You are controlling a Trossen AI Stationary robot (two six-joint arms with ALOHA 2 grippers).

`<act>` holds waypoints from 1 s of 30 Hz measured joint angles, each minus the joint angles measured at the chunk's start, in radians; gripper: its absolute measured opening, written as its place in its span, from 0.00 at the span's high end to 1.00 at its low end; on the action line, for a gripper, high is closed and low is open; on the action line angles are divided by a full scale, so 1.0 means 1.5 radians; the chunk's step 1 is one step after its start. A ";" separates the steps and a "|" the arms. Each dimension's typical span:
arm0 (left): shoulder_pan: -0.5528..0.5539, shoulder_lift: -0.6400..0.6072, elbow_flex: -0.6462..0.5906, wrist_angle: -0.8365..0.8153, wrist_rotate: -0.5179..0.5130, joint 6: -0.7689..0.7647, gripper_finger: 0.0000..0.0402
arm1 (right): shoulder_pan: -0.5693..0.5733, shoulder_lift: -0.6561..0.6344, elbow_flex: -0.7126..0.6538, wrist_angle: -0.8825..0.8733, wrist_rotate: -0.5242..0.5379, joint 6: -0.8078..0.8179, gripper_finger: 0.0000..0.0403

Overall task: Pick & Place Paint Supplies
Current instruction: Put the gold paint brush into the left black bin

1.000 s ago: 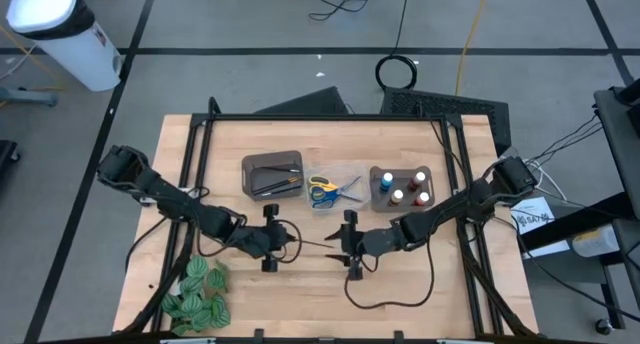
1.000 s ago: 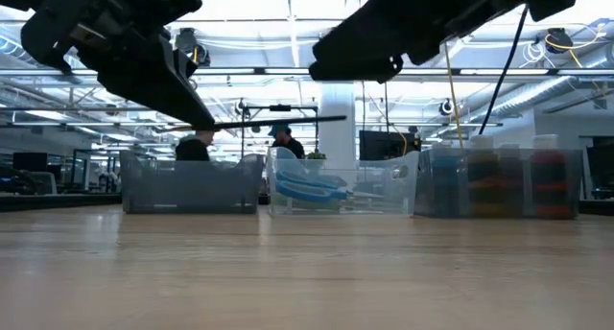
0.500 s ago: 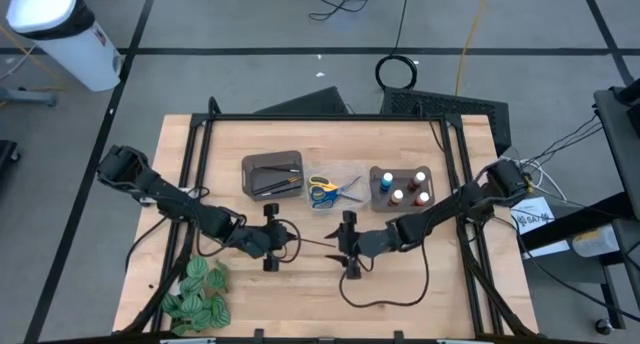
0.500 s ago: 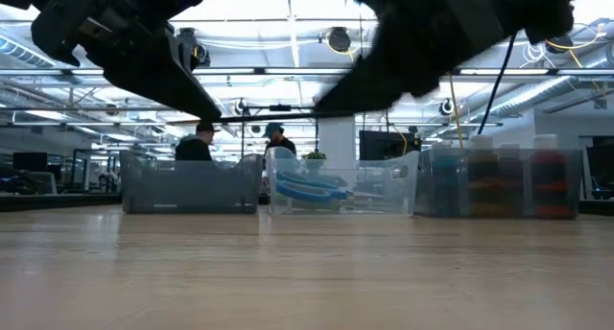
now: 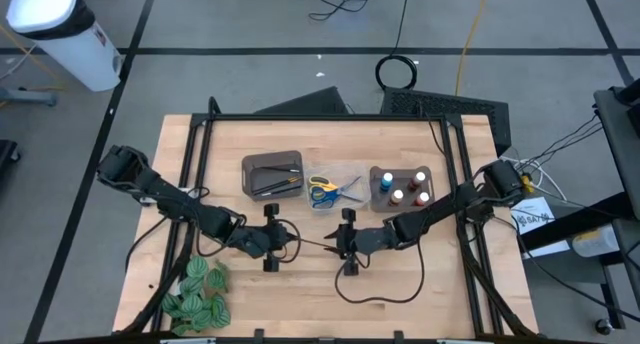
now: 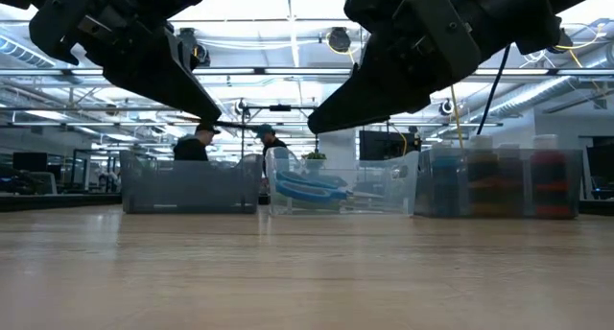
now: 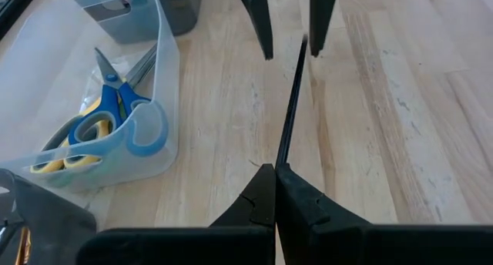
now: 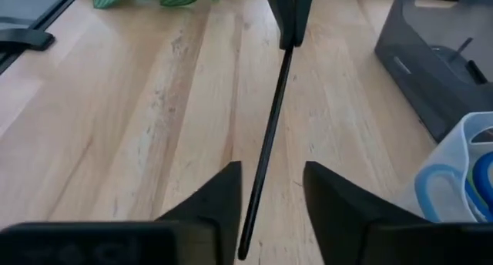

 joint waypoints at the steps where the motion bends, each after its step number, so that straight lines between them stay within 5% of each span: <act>1: 0.000 0.000 0.000 0.000 0.000 0.000 1.00 | 0.000 0.000 0.000 0.000 0.000 0.000 0.72; 12: 0.001 0.000 0.000 -0.001 0.019 0.000 1.00 | -0.013 0.000 0.000 -0.003 -0.069 0.008 0.99; 20: 0.008 0.017 0.000 -0.007 0.027 -0.057 0.89 | -0.019 0.039 0.001 0.055 -0.067 0.034 0.77; 30: 0.073 0.144 0.000 -0.009 0.039 -0.080 0.65 | -0.059 0.141 0.001 0.112 -0.055 0.006 0.51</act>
